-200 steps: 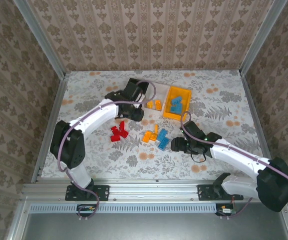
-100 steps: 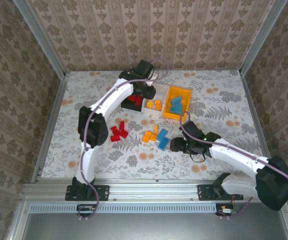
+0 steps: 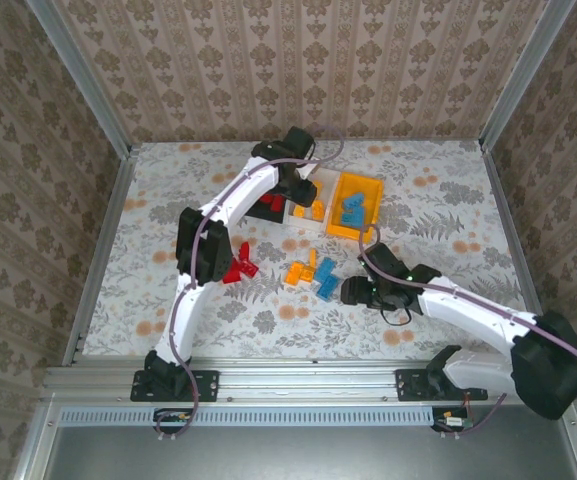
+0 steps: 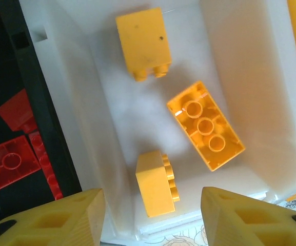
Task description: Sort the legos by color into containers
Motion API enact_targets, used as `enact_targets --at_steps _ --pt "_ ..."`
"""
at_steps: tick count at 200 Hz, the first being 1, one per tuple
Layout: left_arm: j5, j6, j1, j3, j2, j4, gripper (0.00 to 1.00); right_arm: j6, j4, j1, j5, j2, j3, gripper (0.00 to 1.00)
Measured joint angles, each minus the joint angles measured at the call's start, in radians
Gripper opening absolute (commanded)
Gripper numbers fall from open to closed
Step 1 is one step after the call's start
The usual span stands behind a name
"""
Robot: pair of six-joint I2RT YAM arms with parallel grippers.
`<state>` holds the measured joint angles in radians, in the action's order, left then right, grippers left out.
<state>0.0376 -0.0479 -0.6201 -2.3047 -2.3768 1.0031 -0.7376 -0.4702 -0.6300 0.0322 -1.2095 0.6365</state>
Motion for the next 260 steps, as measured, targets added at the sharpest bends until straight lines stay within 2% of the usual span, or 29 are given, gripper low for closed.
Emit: enact_targets --at_steps 28,83,111,161,219,260 --pt "0.004 0.000 0.000 0.146 0.118 -0.027 0.57 0.000 0.000 -0.022 0.005 -0.074 0.064 0.72" --pt "0.008 -0.014 0.019 0.562 0.547 -0.146 0.60 0.000 0.012 -0.078 0.005 -0.235 0.190 0.71" --pt "0.016 -0.039 0.040 0.747 0.689 -0.199 0.61 0.000 0.011 -0.106 0.005 -0.309 0.221 0.71" --pt "0.031 -0.073 0.072 0.957 0.815 -0.234 0.61 0.000 0.008 -0.156 0.004 -0.404 0.299 0.72" --pt "0.038 -0.084 0.092 1.033 0.913 -0.256 0.62 -0.025 -0.065 -0.167 -0.058 -0.473 0.357 0.72" --pt "0.047 -0.084 0.098 1.070 0.927 -0.256 0.63 -0.039 -0.113 -0.167 -0.121 -0.474 0.357 0.67"
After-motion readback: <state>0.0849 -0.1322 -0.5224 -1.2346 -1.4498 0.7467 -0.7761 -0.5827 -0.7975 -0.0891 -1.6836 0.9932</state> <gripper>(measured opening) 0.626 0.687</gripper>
